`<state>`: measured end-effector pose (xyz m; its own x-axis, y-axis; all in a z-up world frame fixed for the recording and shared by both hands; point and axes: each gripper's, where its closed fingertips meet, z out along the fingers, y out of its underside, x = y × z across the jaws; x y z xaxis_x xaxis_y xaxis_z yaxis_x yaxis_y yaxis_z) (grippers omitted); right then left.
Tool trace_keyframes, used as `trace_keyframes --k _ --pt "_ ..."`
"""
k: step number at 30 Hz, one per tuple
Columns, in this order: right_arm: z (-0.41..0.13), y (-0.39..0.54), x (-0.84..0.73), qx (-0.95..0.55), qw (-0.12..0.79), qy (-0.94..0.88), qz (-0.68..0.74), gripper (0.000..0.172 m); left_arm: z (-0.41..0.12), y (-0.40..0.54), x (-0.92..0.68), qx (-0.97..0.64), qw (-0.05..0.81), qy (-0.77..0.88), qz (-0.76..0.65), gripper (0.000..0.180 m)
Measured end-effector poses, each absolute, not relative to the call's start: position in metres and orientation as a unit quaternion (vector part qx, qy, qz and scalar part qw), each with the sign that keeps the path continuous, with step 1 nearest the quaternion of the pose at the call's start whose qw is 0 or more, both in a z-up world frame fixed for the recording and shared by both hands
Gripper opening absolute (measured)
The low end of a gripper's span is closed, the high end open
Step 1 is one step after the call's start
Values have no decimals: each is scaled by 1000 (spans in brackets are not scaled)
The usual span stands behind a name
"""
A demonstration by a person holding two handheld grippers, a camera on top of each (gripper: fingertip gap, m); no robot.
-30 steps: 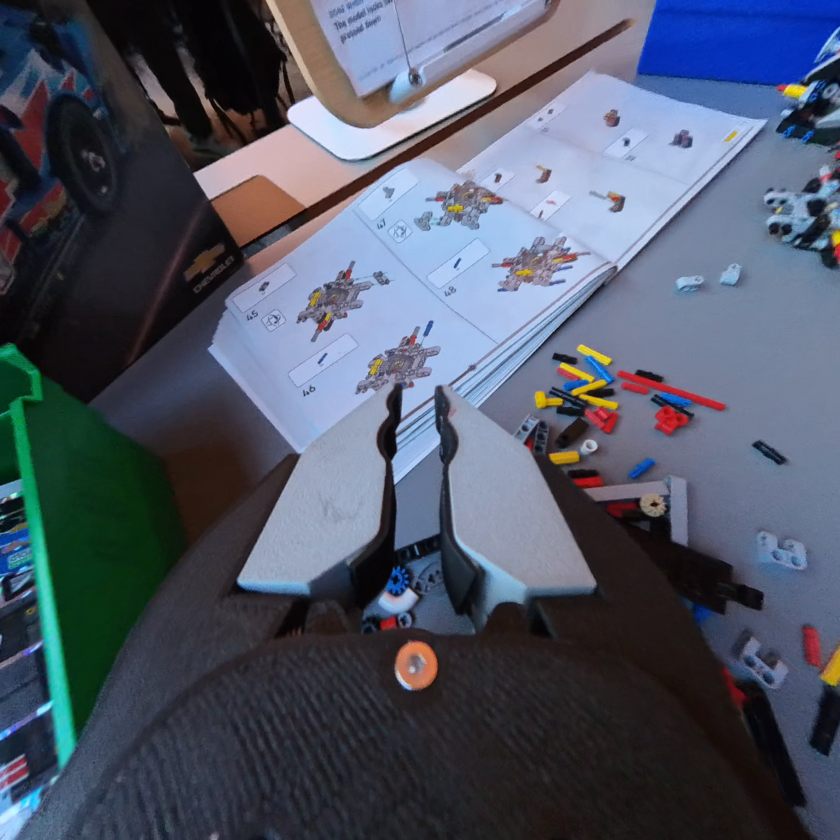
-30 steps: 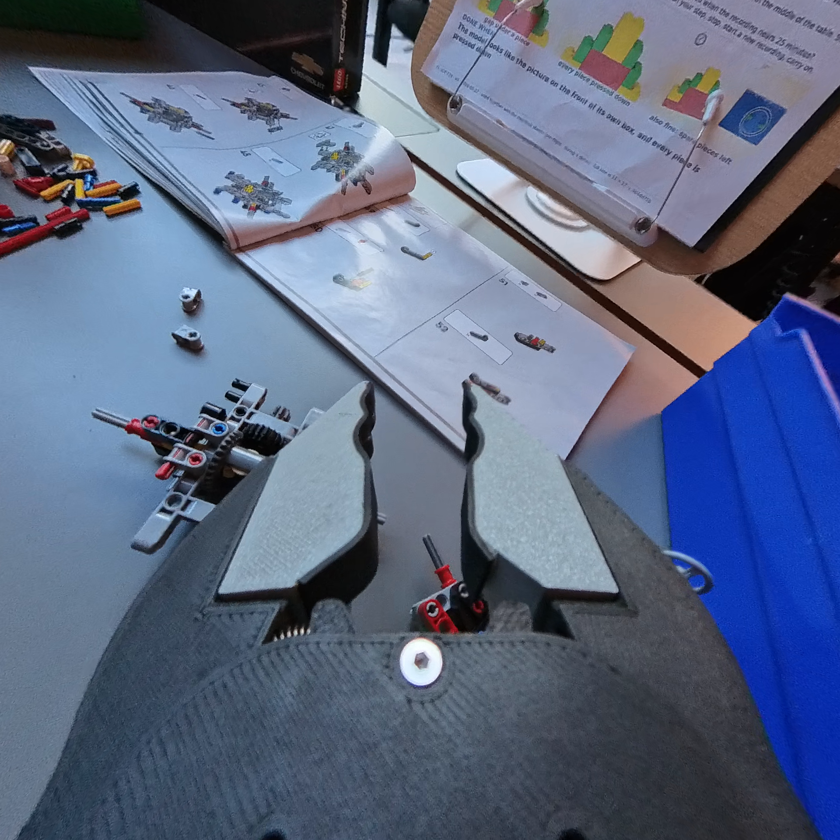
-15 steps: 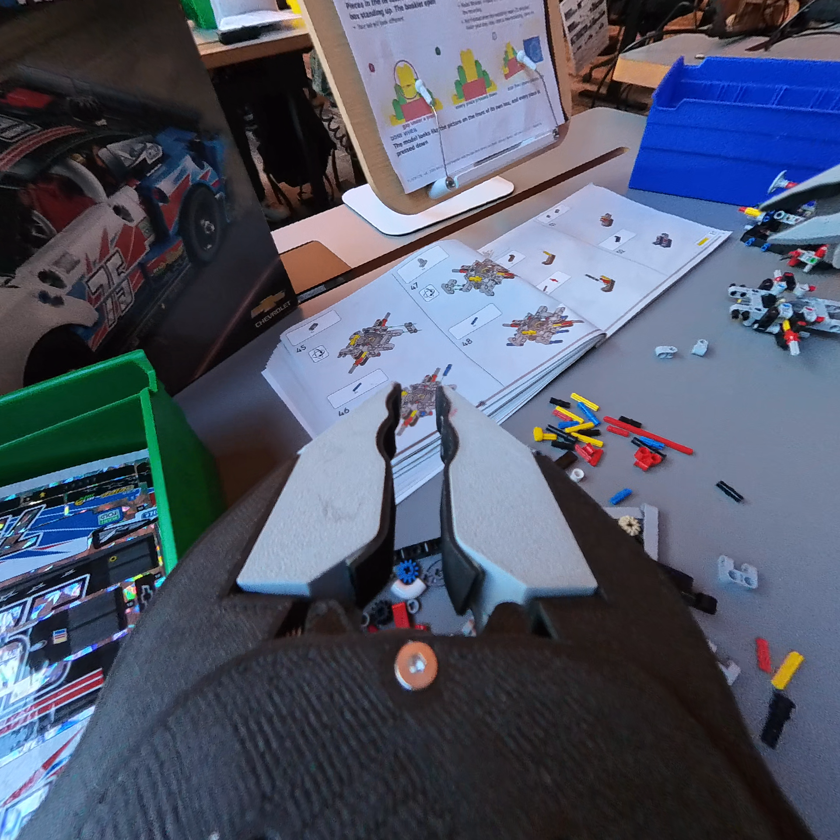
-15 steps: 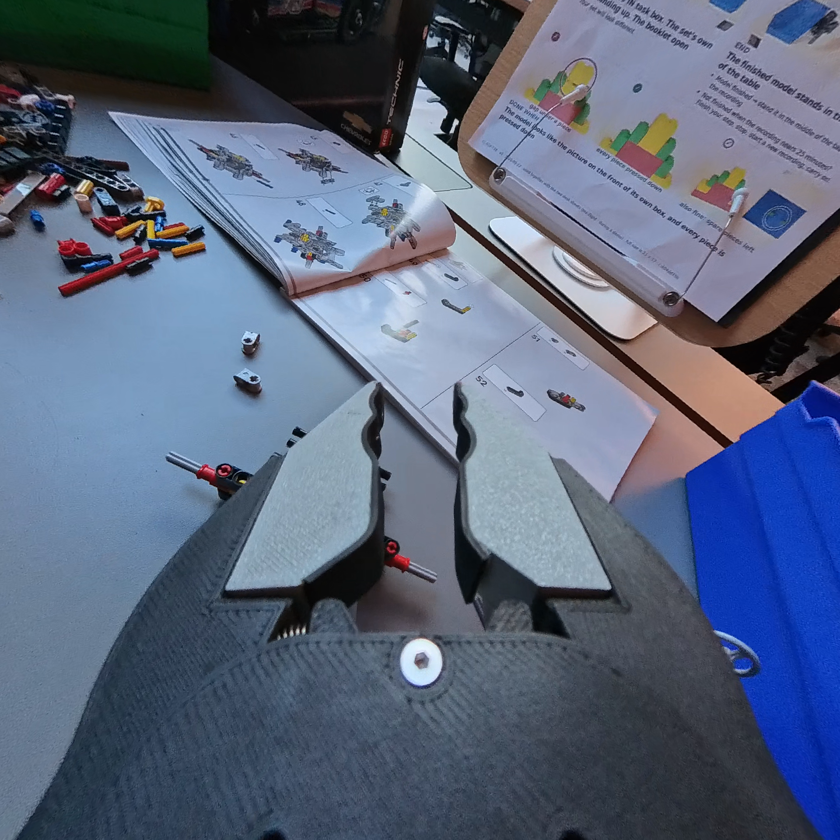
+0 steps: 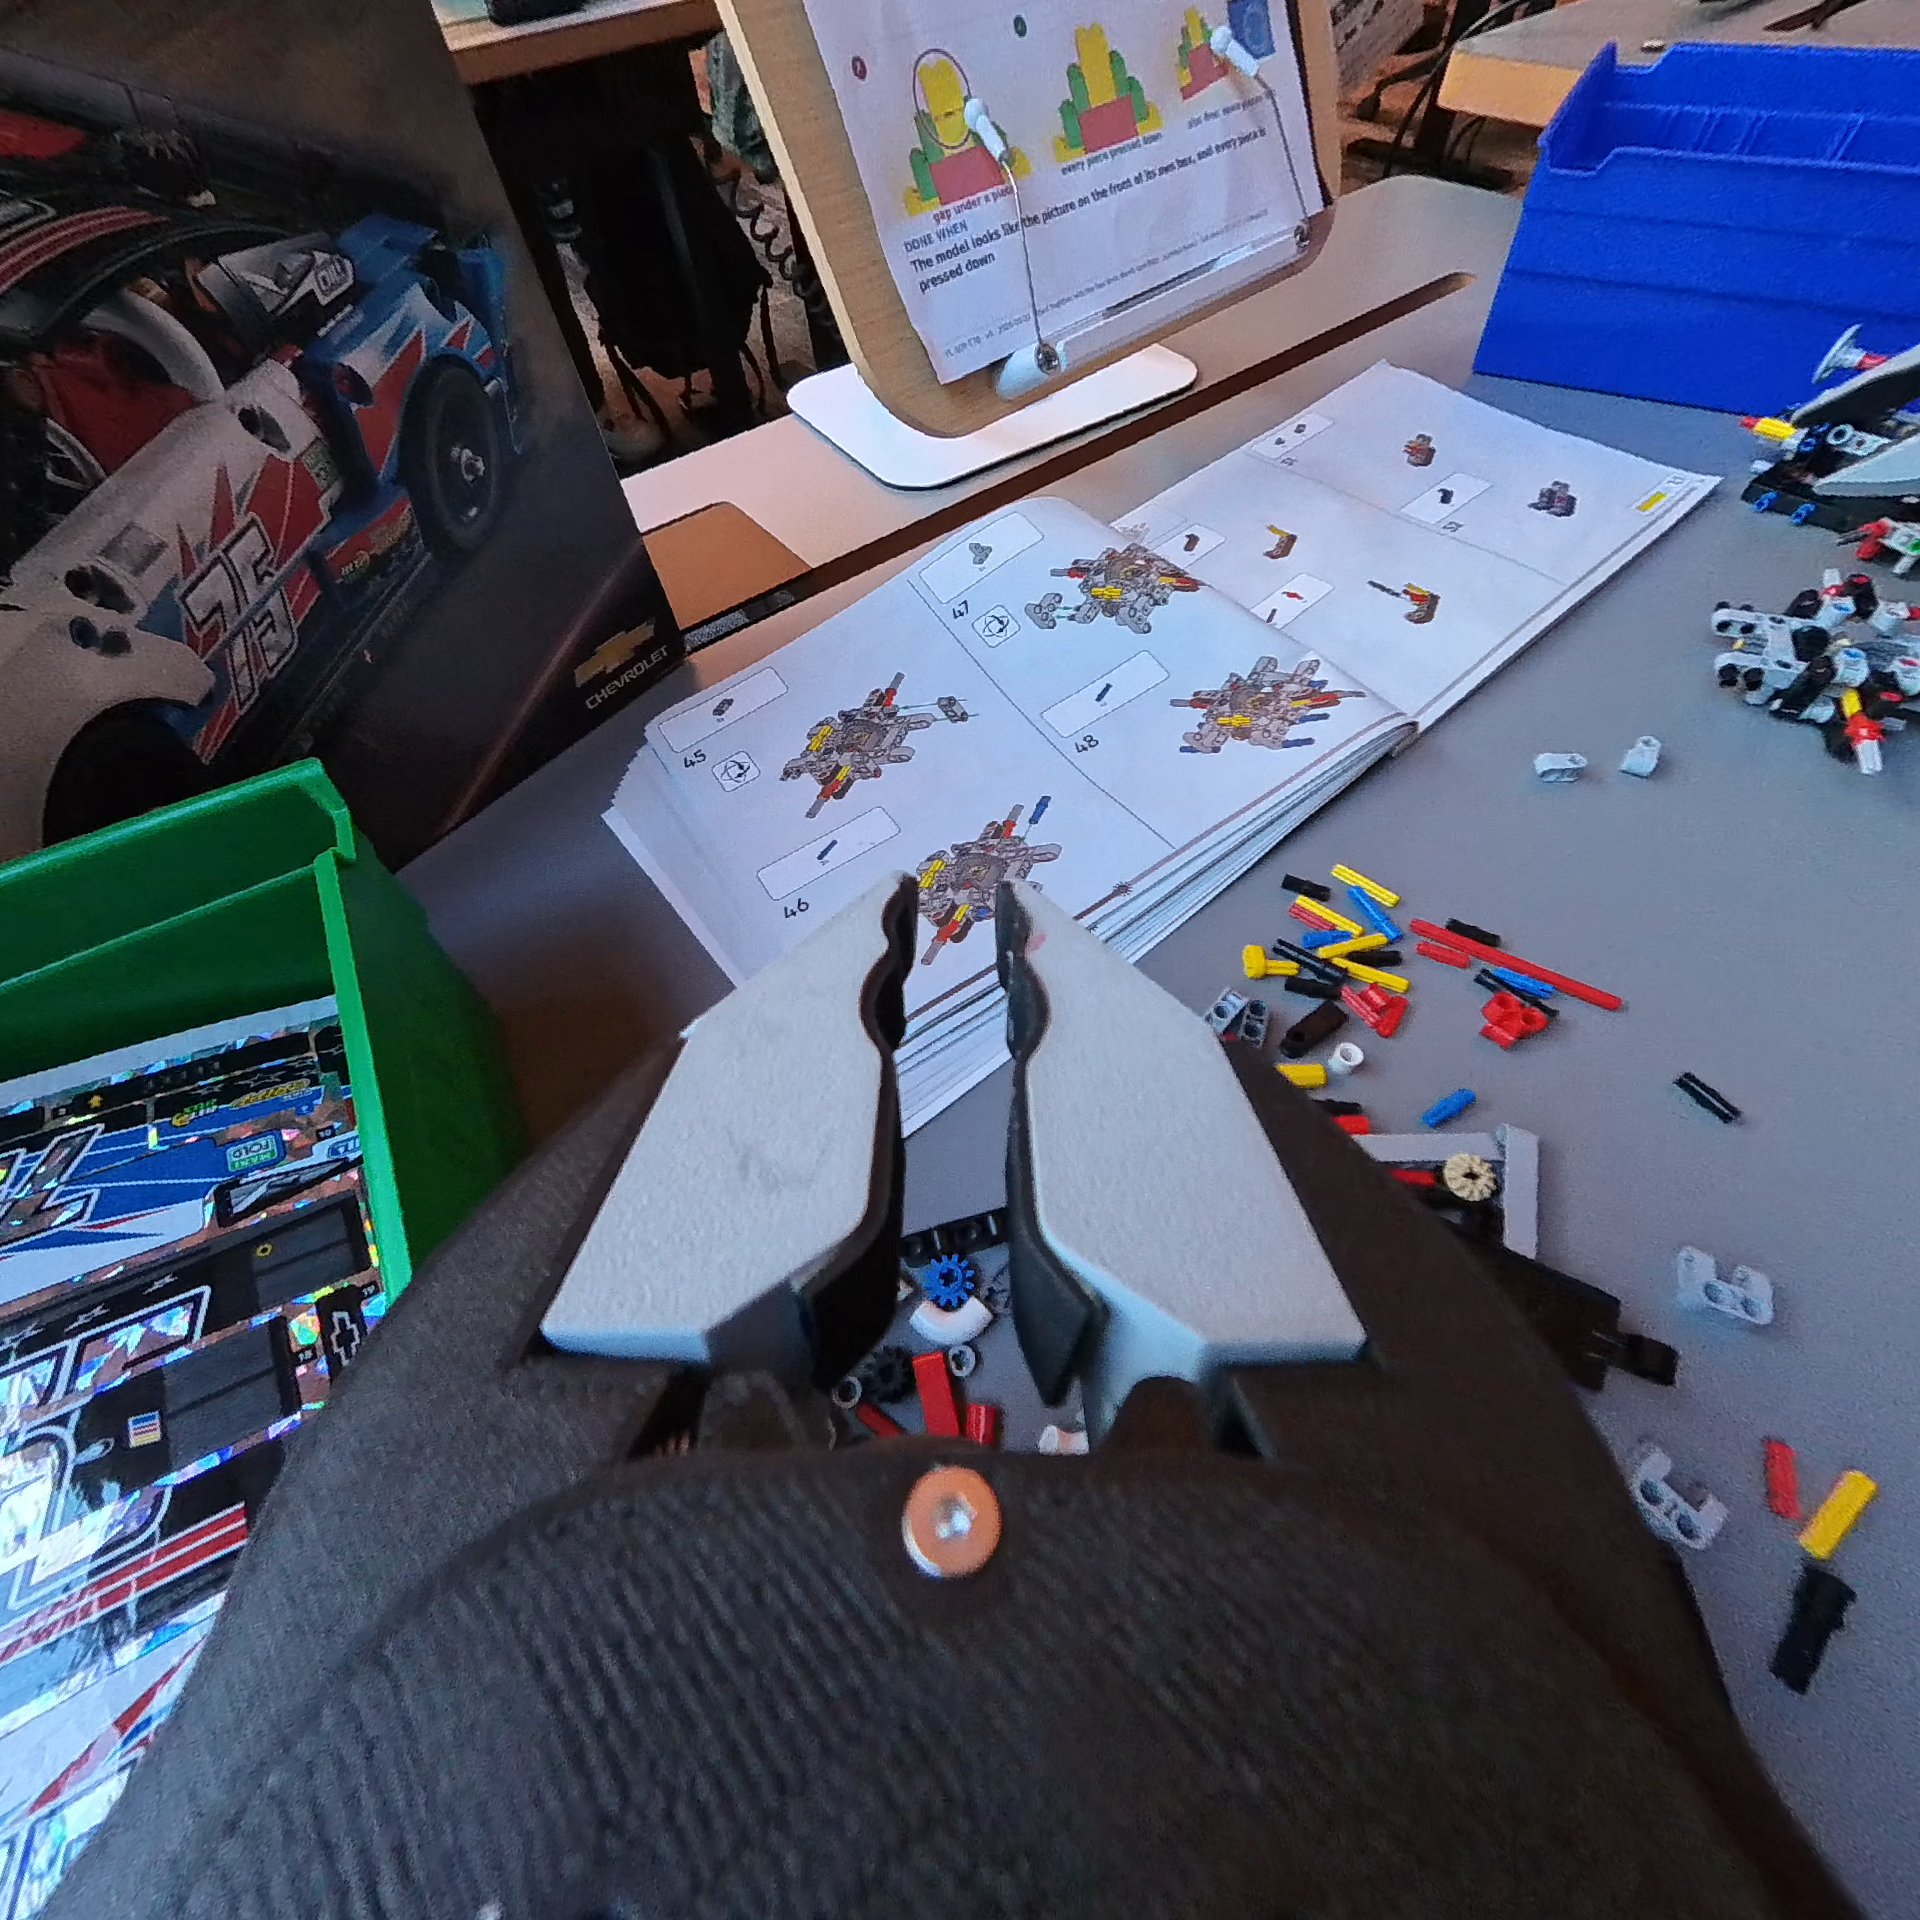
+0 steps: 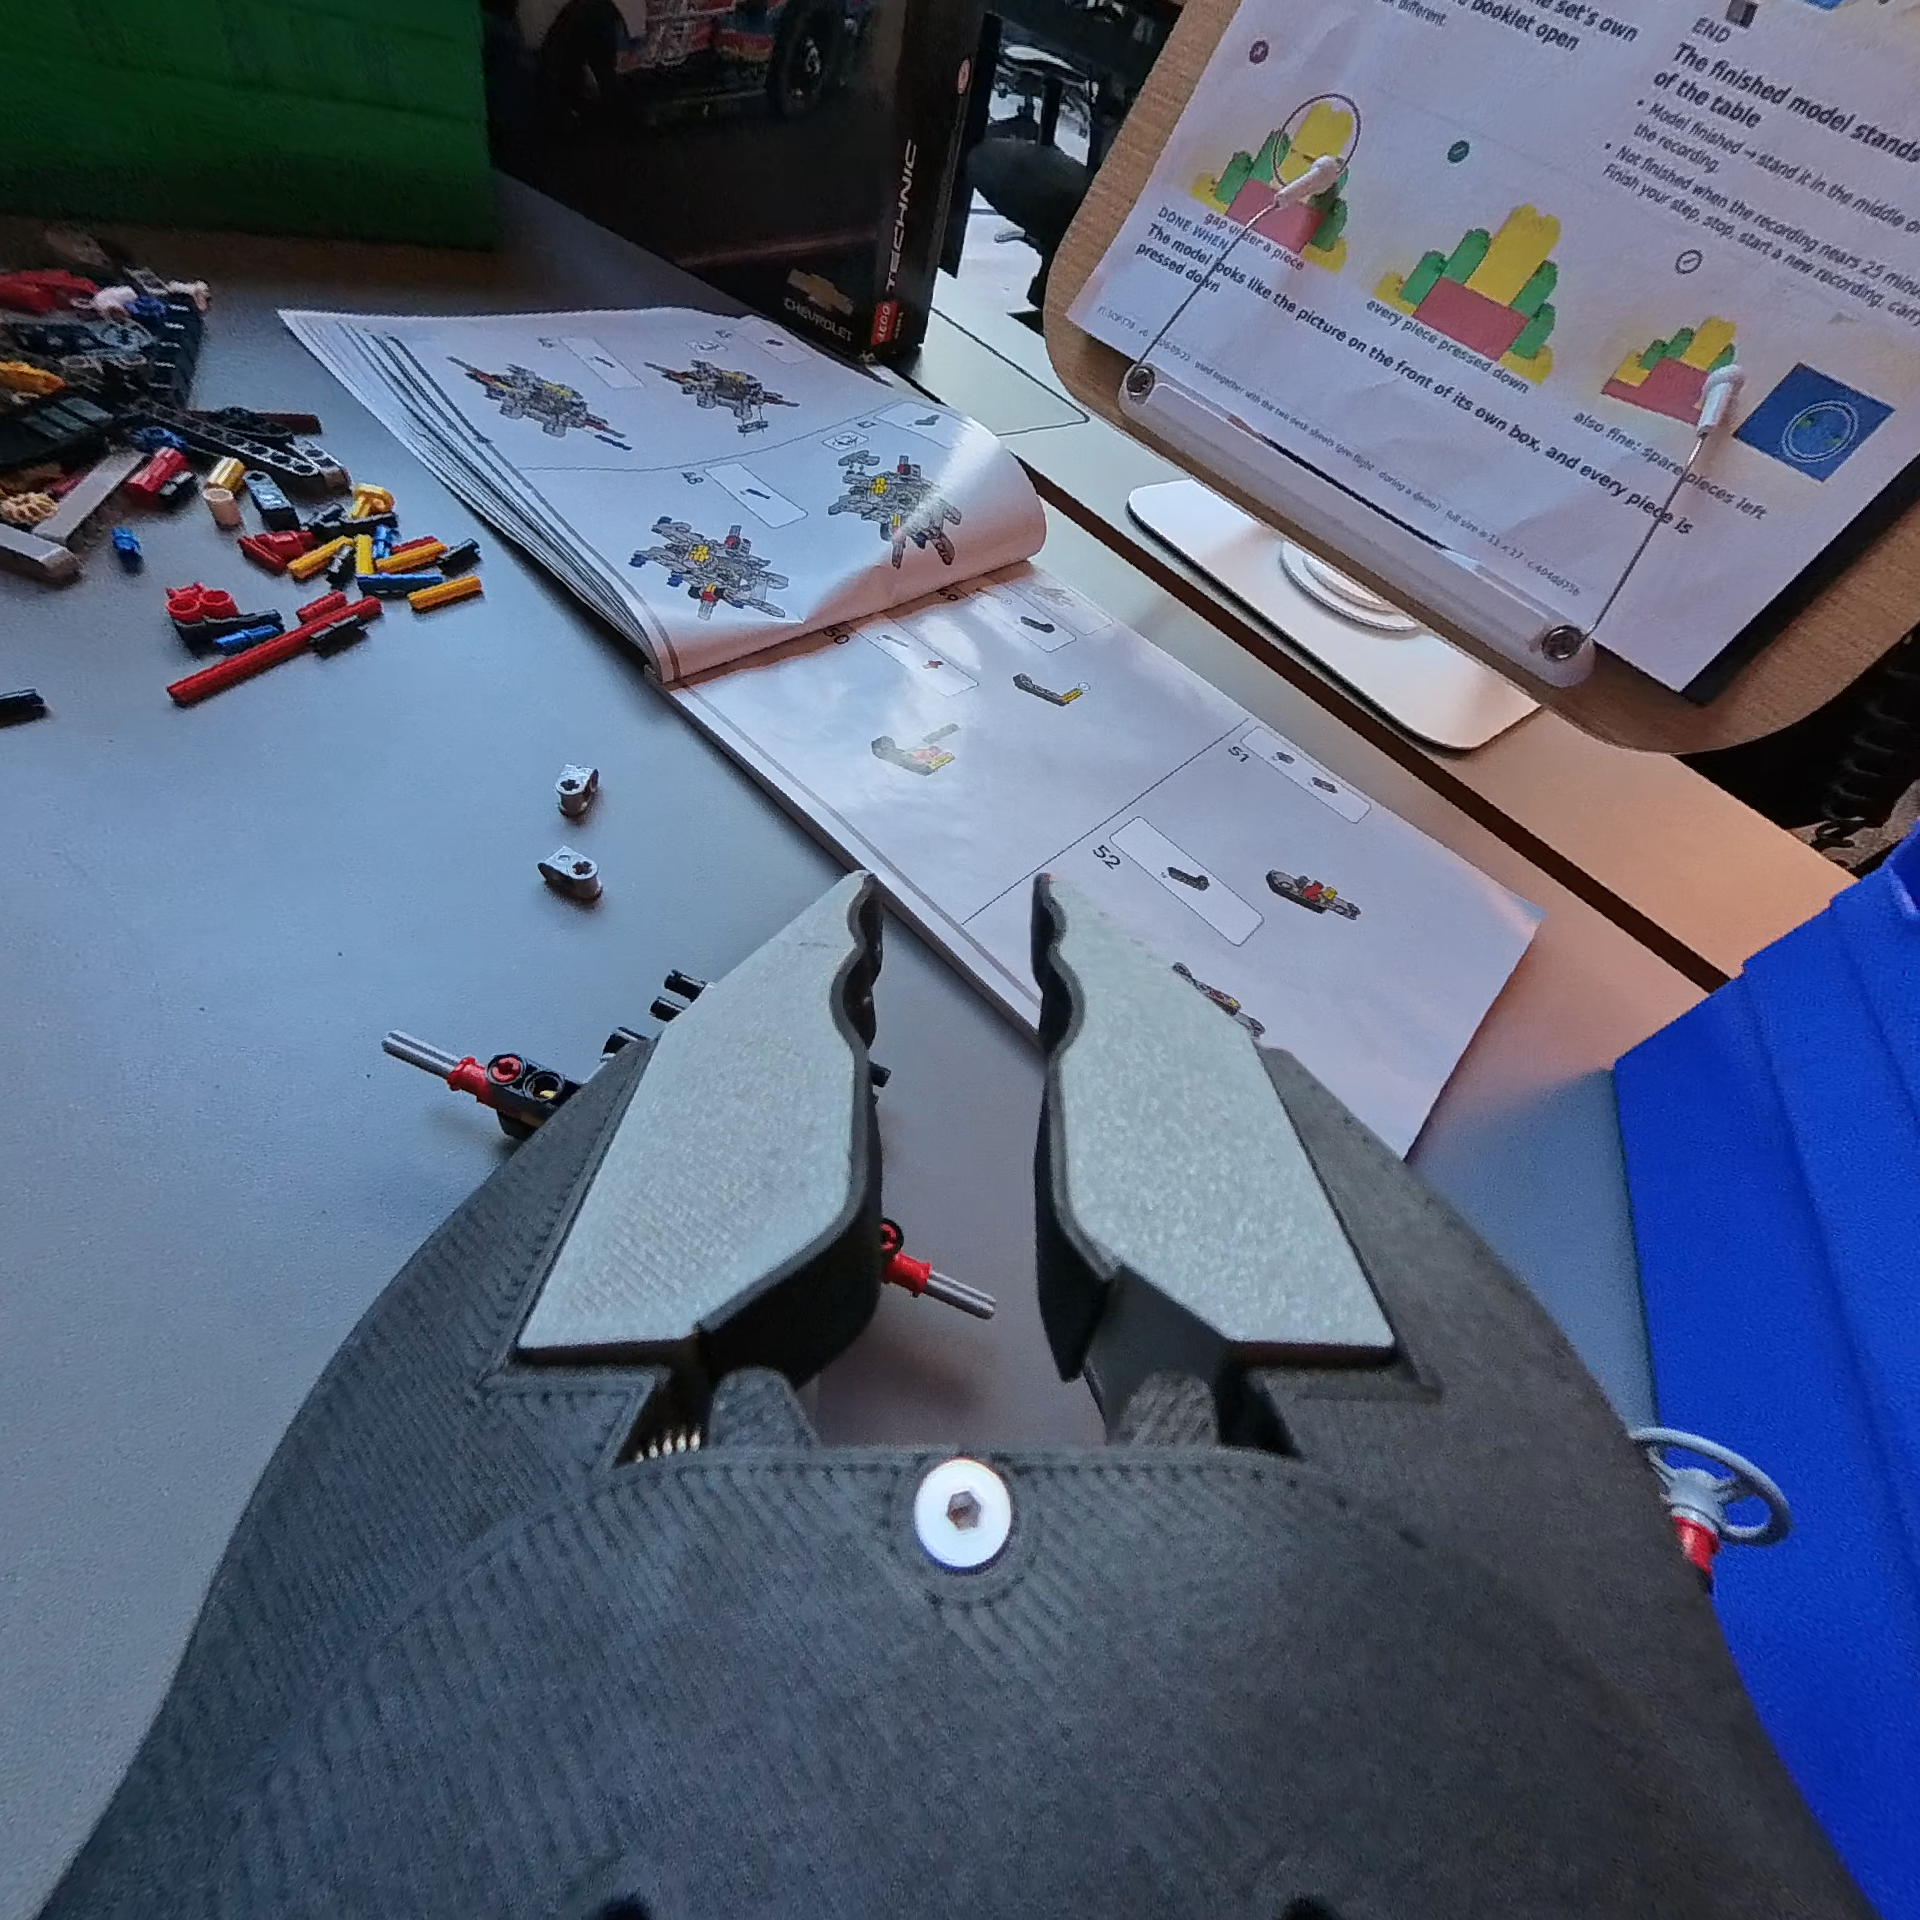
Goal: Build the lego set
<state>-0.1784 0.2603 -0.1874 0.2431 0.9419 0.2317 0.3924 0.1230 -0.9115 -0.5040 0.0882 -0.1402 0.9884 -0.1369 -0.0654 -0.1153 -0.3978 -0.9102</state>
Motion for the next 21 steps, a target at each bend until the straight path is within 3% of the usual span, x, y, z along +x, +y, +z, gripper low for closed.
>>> trace_keyframes --k 21 --pt "-188 260 -178 -603 497 -555 286 23 -156 95 -500 -848 523 83 -7 12"
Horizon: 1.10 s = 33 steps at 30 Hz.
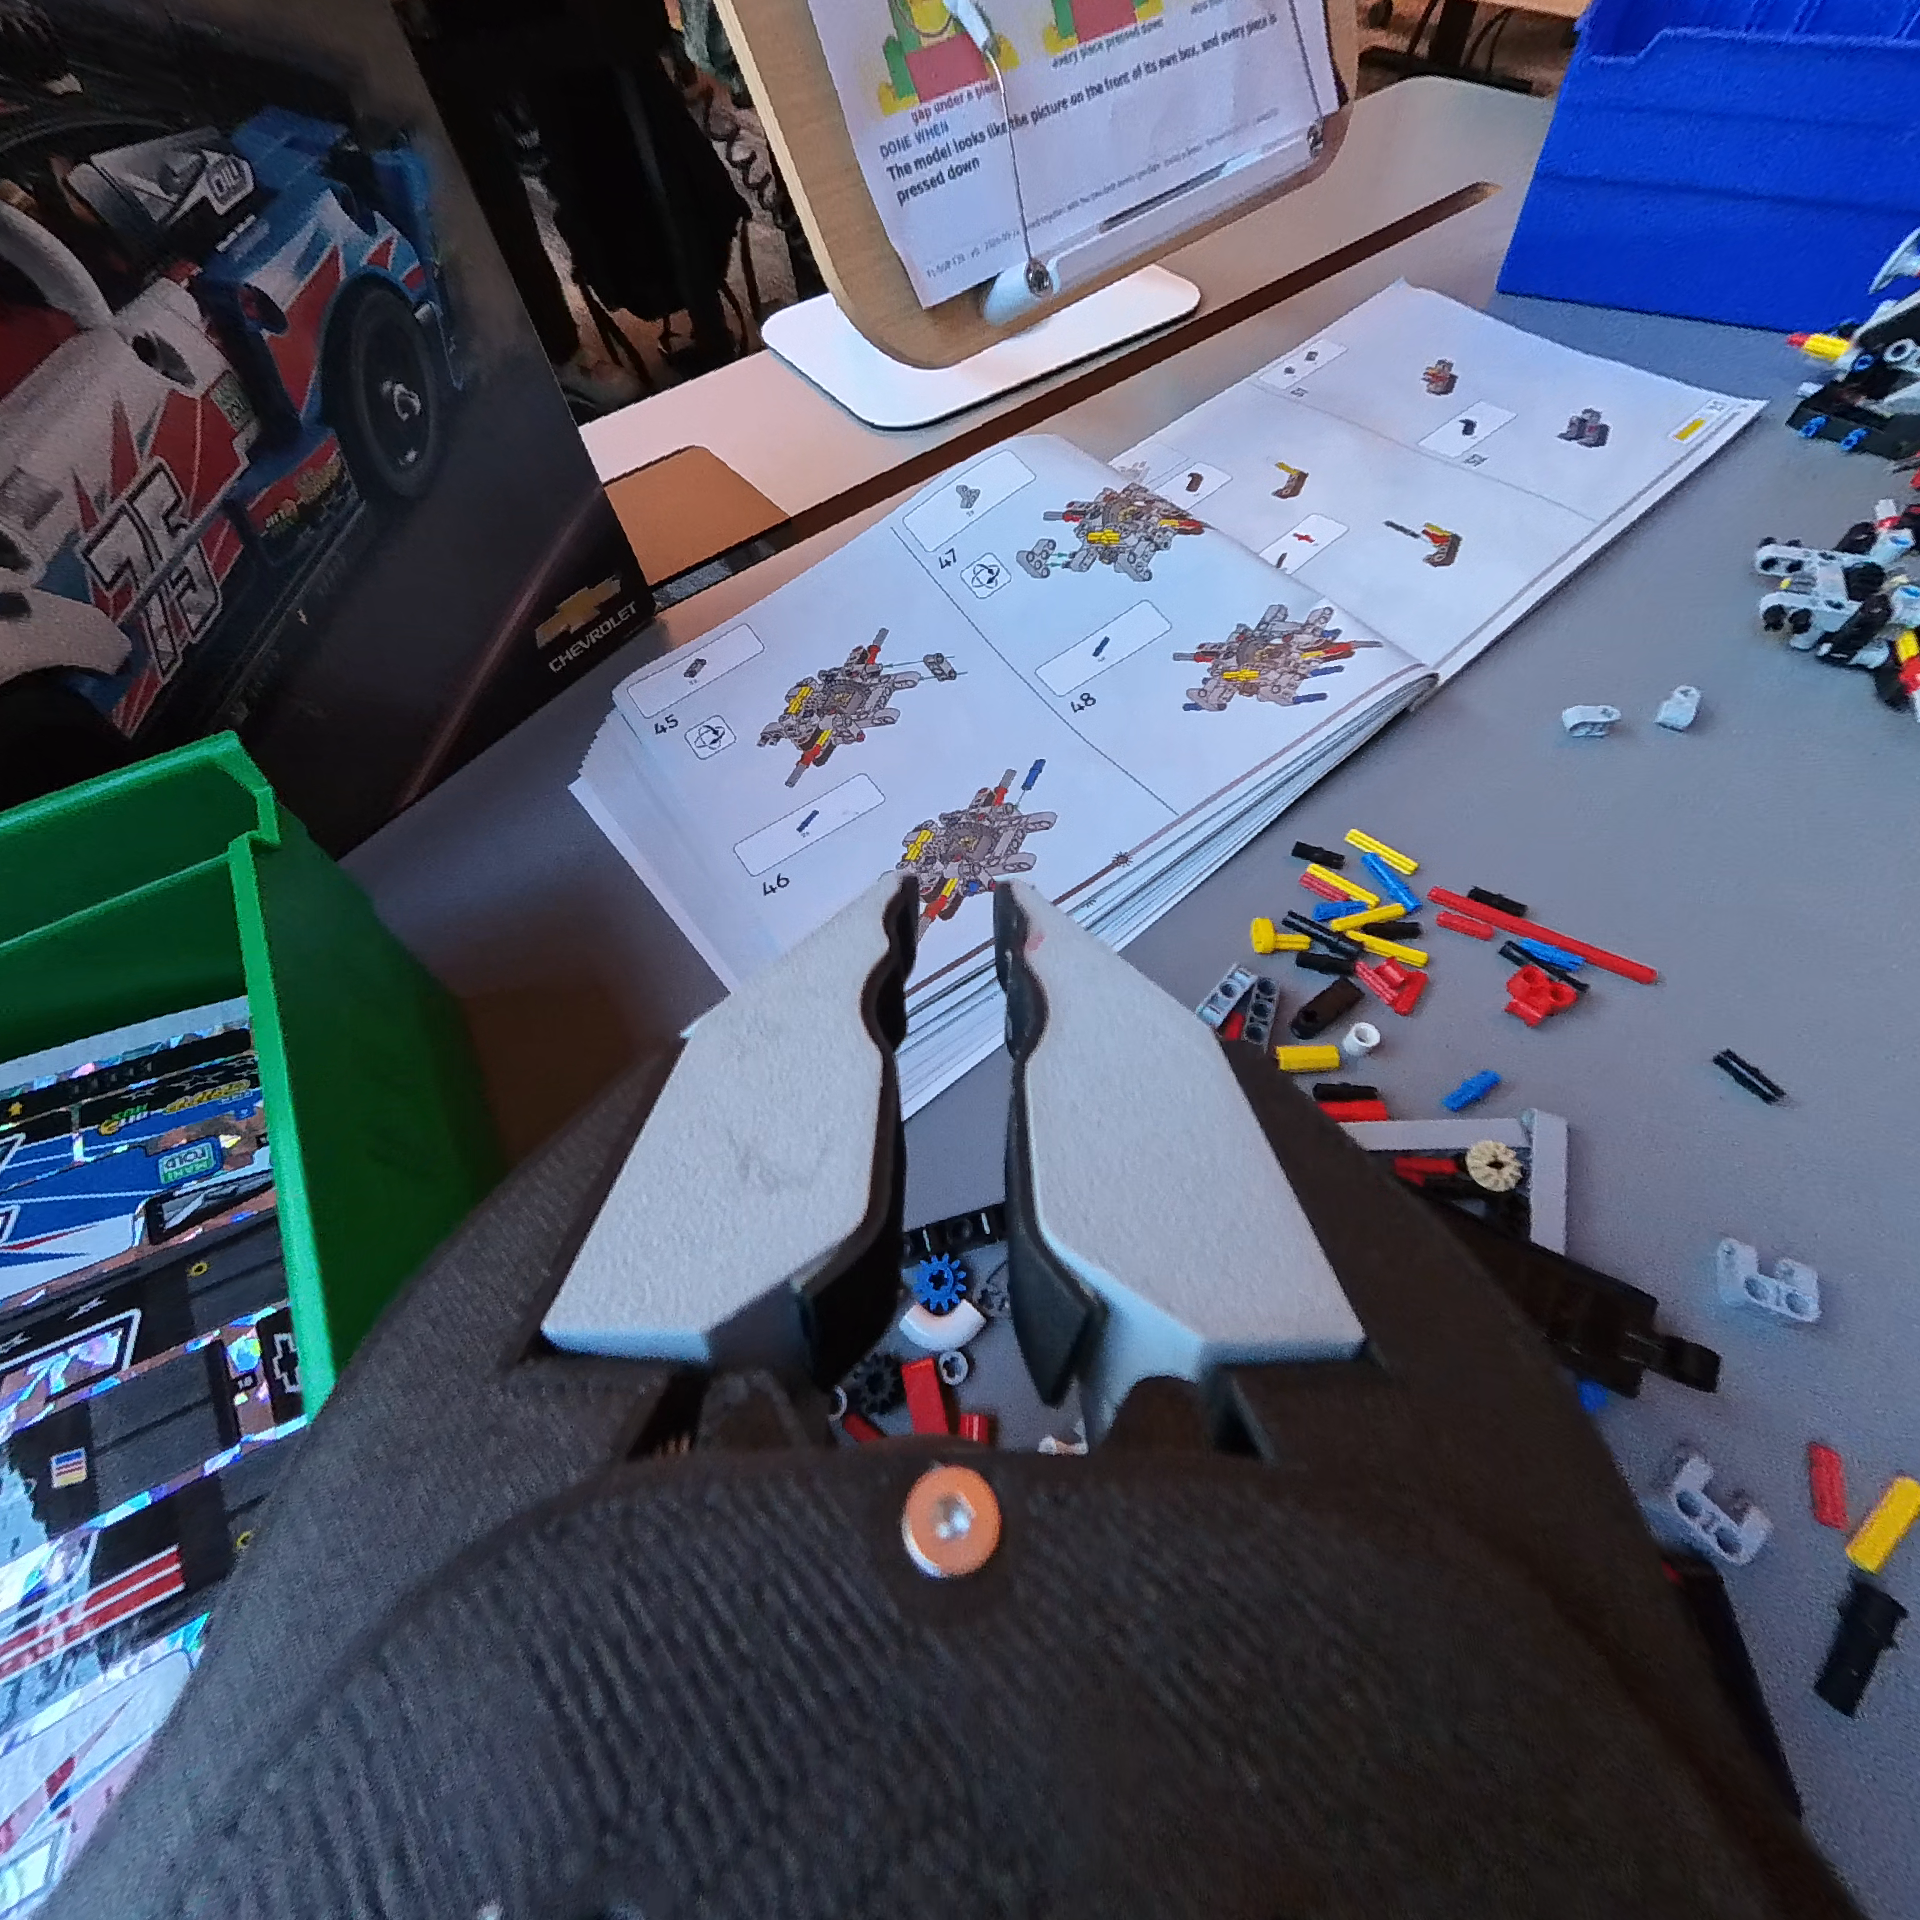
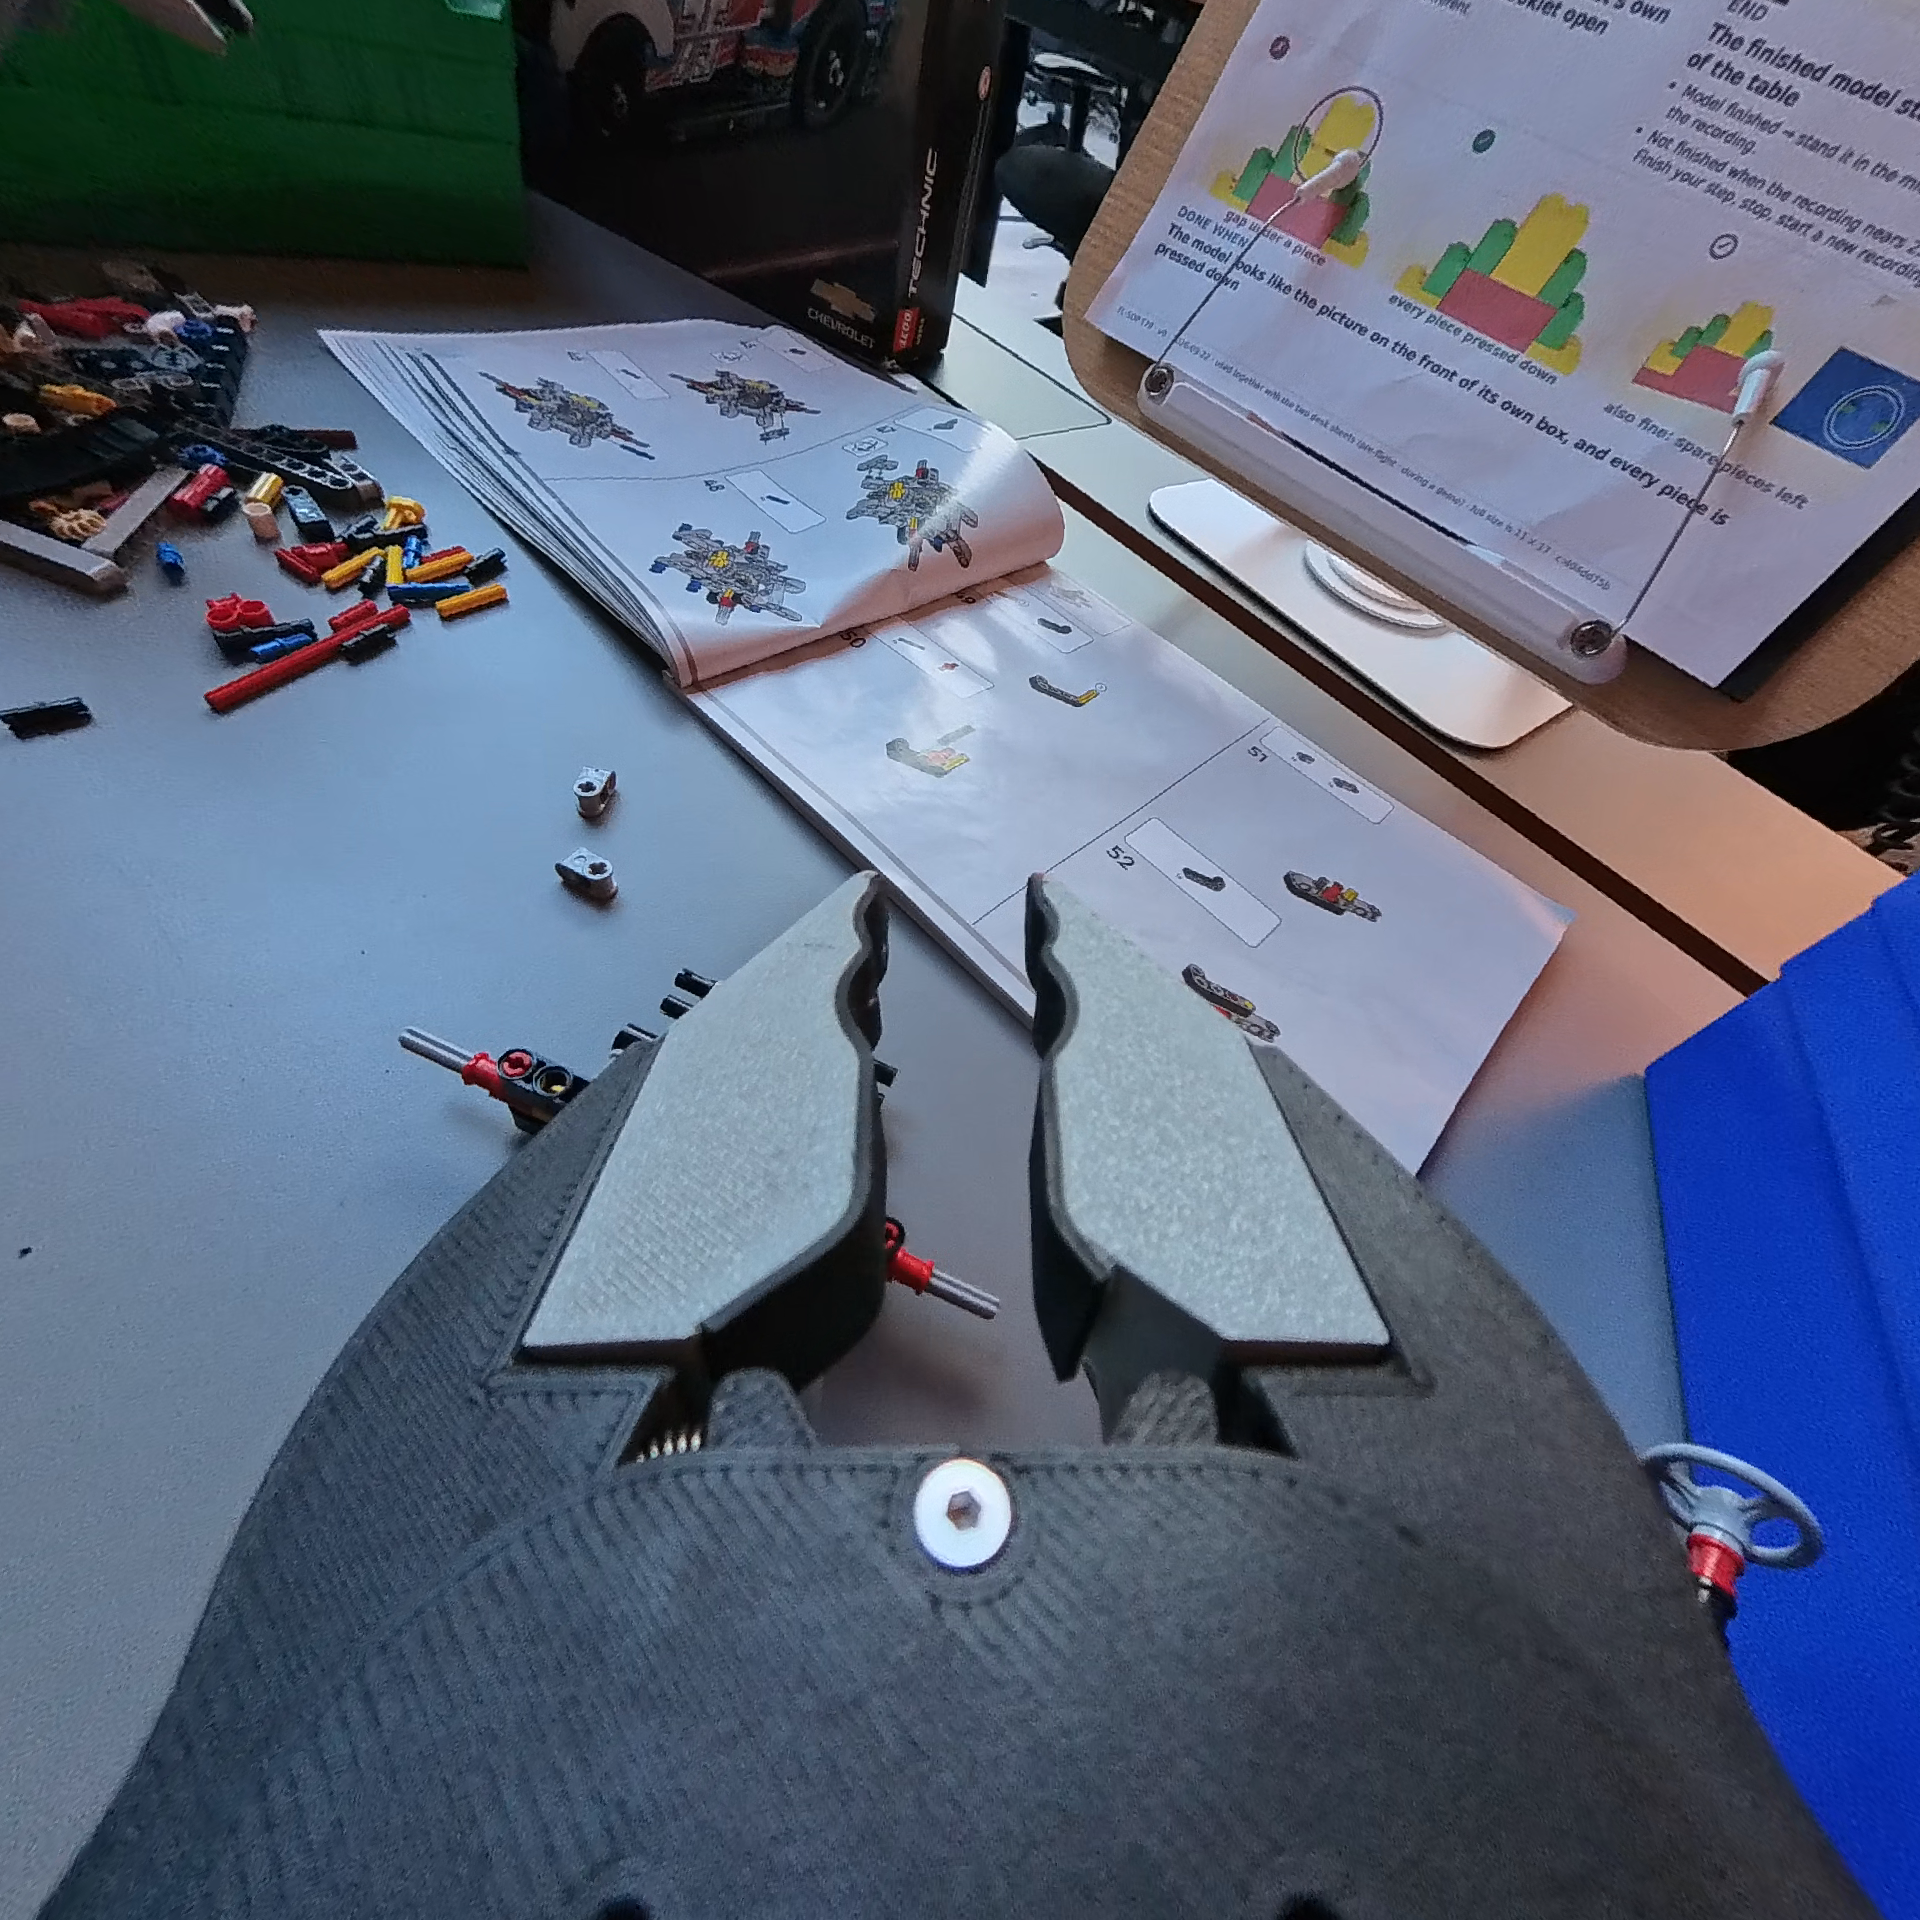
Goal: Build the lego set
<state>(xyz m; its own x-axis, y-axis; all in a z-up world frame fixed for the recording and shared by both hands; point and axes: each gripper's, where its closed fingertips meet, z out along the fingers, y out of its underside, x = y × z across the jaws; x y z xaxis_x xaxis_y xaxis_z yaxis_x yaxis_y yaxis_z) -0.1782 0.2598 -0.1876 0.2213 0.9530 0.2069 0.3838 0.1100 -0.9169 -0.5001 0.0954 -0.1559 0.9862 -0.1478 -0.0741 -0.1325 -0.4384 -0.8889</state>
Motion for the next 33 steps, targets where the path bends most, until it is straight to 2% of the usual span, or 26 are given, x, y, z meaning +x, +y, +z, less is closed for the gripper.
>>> trace_keyframes --k 27,33 --pt "-192 262 -176 -607 485 -560 287 17 -165 98 -501 -857 507 92 8 12" --pt "-194 262 -176 -608 482 -563 284 15 -188 94 -485 -883 453 117 -30 12"
